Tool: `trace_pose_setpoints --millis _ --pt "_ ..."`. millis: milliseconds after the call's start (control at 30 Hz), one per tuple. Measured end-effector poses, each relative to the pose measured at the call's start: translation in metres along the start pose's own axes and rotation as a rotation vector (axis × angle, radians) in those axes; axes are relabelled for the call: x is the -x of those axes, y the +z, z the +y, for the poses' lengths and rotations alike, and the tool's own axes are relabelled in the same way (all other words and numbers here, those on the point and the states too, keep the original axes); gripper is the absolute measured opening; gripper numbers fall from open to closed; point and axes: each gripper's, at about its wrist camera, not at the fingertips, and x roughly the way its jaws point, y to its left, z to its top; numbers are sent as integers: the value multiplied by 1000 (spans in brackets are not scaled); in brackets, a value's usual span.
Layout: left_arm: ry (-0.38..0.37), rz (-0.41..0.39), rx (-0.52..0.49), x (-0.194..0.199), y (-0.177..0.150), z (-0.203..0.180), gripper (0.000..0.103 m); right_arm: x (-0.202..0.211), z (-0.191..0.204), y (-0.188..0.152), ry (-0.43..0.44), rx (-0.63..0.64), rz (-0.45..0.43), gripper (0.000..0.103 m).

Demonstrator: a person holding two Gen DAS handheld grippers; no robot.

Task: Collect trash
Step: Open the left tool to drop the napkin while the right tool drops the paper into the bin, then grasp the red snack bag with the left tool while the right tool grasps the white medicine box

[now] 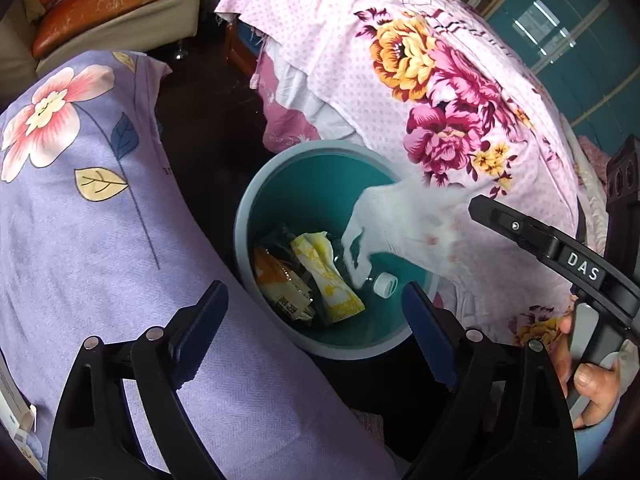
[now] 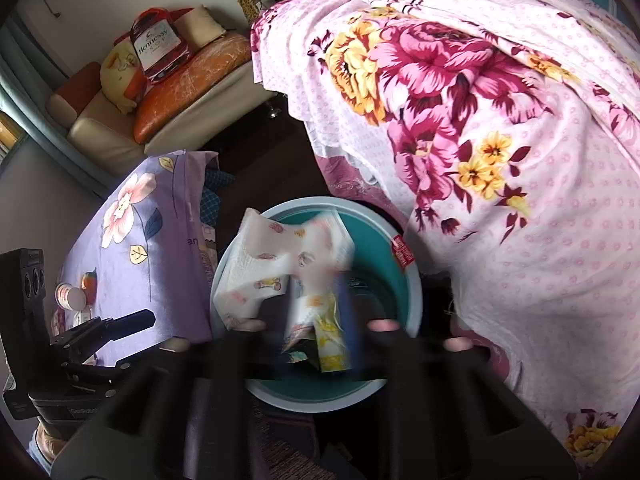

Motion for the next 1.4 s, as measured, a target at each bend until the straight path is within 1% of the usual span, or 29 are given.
trace_pose_setpoints --millis 33,67,100,167,433,500,633,833,1000,1267,1400 --pt "0 -2 4 2 -1 2 91 0 2 -1 -2 3 -3 51" --pt "0 -3 7 4 -2 4 91 1 4 -1 -3 7 -4 55" --pt "0 -3 10 6 -4 6 91 0 6 -2 -2 9 2 57" --pt "-1 -2 14 10 -7 9 91 1 8 -3 -3 0 15 73" --pt "1 -21 35 31 -29 26 92 5 25 -15 -20 20 55 75" --pt "-1 -27 46 37 -37 31 92 6 30 -19 -20 28 61 77" --pt "2 -46 62 56 -56 45 92 8 46 -27 -15 51 75 77" --pt "11 -79 94 85 -85 68 92 15 80 -43 7 103 89 77" --pt "29 -104 109 110 -115 89 92 23 115 -63 17 166 105 78" --pt "87 -129 151 151 -171 136 92 30 165 -98 39 259 146 78" --pt "115 -132 184 165 -197 159 92 29 191 -116 54 308 172 78"
